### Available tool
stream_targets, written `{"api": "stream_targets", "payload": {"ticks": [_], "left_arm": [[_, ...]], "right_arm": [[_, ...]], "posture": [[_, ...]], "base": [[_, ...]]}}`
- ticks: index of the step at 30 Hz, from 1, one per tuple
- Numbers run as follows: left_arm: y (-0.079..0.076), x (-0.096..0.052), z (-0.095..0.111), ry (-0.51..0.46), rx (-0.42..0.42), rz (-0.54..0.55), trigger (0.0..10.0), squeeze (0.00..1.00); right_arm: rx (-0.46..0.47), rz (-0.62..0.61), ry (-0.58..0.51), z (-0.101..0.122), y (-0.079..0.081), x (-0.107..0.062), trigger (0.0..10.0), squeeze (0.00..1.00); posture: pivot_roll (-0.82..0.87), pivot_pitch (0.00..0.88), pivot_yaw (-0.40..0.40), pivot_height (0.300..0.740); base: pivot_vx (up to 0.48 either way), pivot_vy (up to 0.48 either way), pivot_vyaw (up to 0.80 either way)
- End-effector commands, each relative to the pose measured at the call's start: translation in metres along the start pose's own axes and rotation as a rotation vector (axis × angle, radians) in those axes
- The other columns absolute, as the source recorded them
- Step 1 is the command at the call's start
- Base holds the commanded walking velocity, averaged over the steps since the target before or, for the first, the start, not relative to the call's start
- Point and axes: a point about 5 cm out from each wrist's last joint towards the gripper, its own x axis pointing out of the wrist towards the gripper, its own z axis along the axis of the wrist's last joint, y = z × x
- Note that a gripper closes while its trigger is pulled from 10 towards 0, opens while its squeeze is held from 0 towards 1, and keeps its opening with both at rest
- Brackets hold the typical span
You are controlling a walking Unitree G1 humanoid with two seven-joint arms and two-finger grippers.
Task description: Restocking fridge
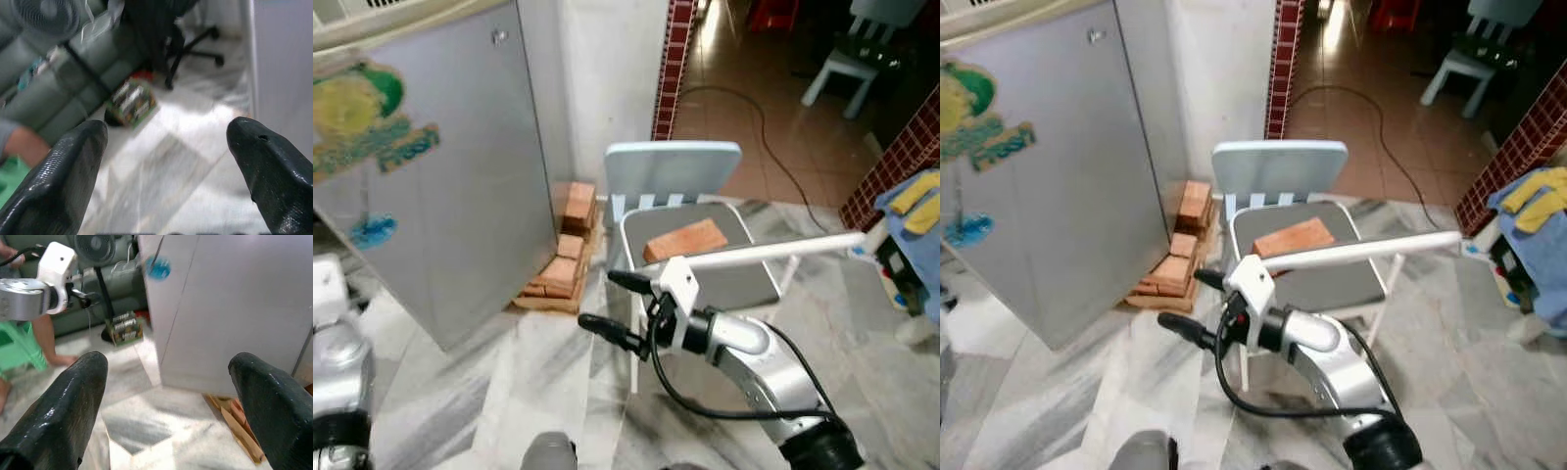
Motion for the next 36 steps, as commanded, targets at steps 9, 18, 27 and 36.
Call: {"api": "stream_targets", "payload": {"ticks": [9, 18, 27, 36], "left_arm": [[-0.088, -0.056, 0.011, -0.195, -0.050, -0.432, 10.0, 0.00], [-0.117, -0.094, 0.013, -0.284, -0.050, -0.679, 10.0, 0.00], [-0.122, -0.112, 0.018, -0.331, -0.074, -0.752, 10.0, 0.00], [-0.114, -0.119, 0.019, -0.346, -0.080, -0.771, 10.0, 0.00]], "right_arm": [[-0.002, -0.159, 0.045, -0.012, -0.016, 0.000, 10.0, 0.00], [0.037, -0.485, 0.004, -0.023, -0.037, -0.019, 10.0, 0.00], [-0.031, -0.680, -0.032, -0.018, -0.051, -0.027, 10.0, 0.00], [-0.008, -0.869, -0.033, -0.024, -0.063, -0.055, 10.0, 0.00]], "posture": [[0.14, 0.022, -0.050, 0.740], [0.12, 0.000, -0.025, 0.740], [0.13, 0.000, -0.033, 0.740], [0.12, 0.000, -0.016, 0.740]], "base": [[0.000, 0.089, 0.00], [0.000, 0.480, 0.00], [0.000, 0.480, 0.00], [0.000, 0.480, 0.00]]}}
